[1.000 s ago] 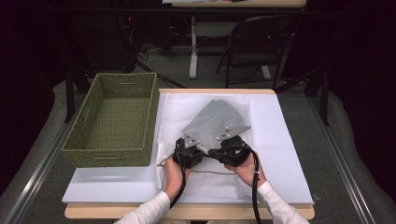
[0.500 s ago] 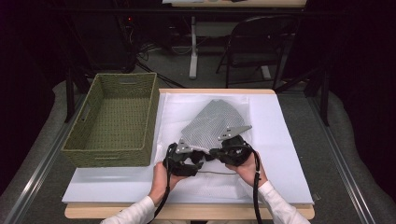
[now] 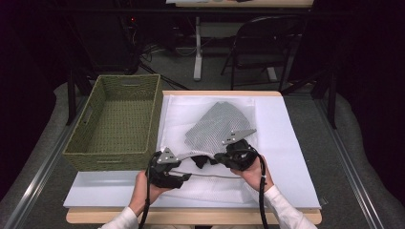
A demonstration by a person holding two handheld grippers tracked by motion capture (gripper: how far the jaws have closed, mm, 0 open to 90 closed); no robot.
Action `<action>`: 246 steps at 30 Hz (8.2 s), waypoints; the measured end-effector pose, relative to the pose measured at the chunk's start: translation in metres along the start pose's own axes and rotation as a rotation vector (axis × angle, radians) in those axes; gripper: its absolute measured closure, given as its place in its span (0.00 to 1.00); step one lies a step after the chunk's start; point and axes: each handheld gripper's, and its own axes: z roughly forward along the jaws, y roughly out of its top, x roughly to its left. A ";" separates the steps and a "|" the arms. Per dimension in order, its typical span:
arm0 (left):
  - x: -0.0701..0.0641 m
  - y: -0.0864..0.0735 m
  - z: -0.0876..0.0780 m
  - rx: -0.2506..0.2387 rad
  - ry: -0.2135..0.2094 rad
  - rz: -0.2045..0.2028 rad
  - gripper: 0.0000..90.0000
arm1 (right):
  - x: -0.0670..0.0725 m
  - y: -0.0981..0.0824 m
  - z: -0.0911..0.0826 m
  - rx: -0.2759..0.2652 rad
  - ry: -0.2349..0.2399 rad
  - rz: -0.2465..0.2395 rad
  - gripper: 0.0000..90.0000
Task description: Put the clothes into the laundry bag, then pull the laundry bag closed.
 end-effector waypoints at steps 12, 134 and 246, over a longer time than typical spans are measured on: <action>0.022 0.016 0.004 -0.021 0.059 -0.001 0.44 | 0.001 -0.003 0.006 0.032 0.009 -0.010 0.99; 0.044 -0.064 -0.010 0.238 0.132 -0.143 0.79 | 0.024 -0.030 0.045 0.194 0.085 -0.161 0.27; 0.027 -0.035 -0.013 0.083 -0.062 -0.132 0.89 | 0.086 0.014 0.116 0.217 0.178 -0.254 0.96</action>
